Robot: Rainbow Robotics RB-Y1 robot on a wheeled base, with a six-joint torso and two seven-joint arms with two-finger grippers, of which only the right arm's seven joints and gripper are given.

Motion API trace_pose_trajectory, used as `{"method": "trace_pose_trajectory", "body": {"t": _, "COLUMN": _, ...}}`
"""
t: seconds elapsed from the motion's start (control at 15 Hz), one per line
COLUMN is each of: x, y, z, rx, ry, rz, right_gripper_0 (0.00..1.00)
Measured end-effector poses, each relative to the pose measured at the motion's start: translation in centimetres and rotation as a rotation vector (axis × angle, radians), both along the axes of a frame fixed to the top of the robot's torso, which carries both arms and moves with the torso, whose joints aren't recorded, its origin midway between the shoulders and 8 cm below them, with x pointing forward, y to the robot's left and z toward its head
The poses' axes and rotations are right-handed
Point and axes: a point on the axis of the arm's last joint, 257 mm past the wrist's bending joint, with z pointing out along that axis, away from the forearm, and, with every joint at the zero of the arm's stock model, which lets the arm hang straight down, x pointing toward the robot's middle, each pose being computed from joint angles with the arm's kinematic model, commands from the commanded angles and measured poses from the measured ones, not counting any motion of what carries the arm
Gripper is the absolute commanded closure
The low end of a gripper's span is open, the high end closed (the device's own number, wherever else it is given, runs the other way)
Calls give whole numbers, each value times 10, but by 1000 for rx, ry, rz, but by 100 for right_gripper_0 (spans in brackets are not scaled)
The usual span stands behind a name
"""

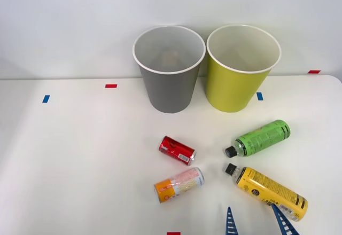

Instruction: Put cans in the gray bin, plastic bottles in the light green bin

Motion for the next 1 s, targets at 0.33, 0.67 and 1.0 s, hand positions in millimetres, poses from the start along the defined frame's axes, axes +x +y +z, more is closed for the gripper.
{"method": "trace_pose_trajectory", "body": {"t": 0.33, "x": 0, "y": 0, "z": 0, "rx": 0, "ry": 0, "rz": 0, "right_gripper_0": 0}}
{"method": "trace_pose_trajectory", "body": {"t": 0.67, "x": 0, "y": 0, "z": 0, "rx": 0, "ry": 0, "rz": 0, "right_gripper_0": 0}}
{"method": "trace_pose_trajectory", "body": {"t": 1.0, "x": 0, "y": 0, "z": 0, "rx": 0, "ry": 0, "rz": 0, "right_gripper_0": 0}}
